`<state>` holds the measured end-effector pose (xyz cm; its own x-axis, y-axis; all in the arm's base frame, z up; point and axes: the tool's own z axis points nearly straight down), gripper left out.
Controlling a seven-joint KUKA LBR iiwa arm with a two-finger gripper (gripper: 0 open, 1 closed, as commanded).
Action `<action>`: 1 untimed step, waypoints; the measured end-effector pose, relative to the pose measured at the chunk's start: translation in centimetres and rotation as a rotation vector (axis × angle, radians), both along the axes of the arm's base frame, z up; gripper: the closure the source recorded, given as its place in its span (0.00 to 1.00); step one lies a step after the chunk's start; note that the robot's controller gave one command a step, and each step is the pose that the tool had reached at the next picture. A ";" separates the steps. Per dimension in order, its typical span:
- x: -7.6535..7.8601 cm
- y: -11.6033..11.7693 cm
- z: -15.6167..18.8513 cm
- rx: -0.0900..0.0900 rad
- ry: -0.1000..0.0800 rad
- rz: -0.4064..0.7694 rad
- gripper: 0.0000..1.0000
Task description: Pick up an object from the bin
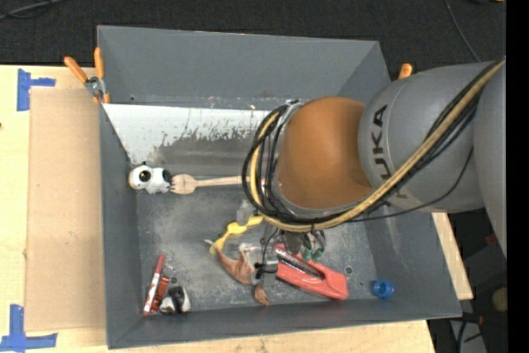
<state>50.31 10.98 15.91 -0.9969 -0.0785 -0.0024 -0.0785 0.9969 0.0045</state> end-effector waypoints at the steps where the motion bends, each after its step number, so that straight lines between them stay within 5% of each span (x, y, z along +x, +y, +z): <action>1: 0.0 0.3 7.3 0.000 0.004 -0.008 0.00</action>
Offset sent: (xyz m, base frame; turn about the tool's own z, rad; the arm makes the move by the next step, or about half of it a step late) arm -0.0100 -0.0307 -0.0510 -0.0277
